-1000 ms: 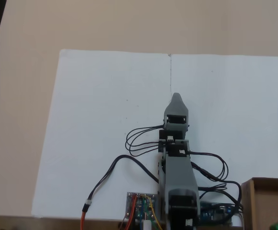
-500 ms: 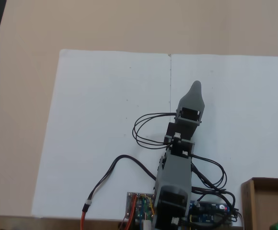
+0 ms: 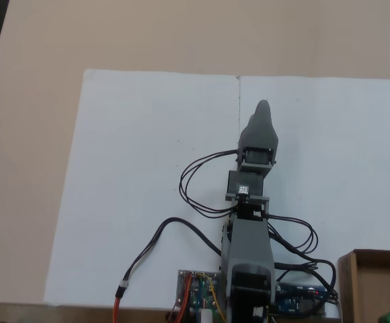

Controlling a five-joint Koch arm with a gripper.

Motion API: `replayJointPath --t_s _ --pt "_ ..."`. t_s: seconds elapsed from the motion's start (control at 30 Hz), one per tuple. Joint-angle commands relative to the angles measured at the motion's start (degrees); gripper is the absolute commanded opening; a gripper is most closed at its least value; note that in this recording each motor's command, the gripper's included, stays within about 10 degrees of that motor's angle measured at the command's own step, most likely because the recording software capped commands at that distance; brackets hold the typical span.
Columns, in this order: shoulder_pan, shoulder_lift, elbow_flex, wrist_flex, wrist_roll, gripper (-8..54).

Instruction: Grasp a green dice and put it in the bin.

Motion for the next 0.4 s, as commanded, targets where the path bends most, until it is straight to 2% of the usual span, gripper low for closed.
replayJointPath --t_s 0.0,0.37 --pt "0.0 6.06 4.13 -9.74 -2.9 45.1" --pt "0.0 5.98 4.13 -12.3 -2.9 45.1"
